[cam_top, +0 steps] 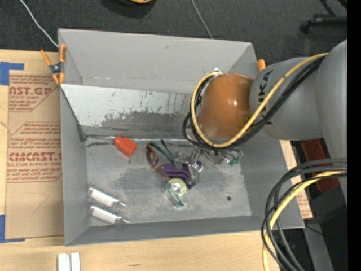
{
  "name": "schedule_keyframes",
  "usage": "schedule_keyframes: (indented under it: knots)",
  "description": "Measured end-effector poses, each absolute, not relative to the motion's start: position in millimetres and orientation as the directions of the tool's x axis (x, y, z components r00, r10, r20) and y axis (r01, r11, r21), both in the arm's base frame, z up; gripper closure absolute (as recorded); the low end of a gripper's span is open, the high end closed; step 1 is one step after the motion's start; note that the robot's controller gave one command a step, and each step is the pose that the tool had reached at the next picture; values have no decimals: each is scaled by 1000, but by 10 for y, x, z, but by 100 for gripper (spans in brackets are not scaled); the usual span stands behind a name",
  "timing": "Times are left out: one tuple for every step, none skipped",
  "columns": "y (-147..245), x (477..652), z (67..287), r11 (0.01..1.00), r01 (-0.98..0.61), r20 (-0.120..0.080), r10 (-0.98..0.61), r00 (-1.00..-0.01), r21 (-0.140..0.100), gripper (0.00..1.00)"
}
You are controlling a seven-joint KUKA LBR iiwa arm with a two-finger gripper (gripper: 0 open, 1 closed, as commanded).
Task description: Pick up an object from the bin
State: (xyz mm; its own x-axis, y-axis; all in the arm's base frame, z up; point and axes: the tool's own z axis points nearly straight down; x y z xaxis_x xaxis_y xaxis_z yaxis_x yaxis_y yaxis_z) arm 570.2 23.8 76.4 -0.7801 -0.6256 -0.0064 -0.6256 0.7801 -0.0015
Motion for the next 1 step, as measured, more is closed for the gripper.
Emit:
schedule_keyframes:
  knots:
    - [238,5702,764,780,-626,-7,-626,-780,-1,100]
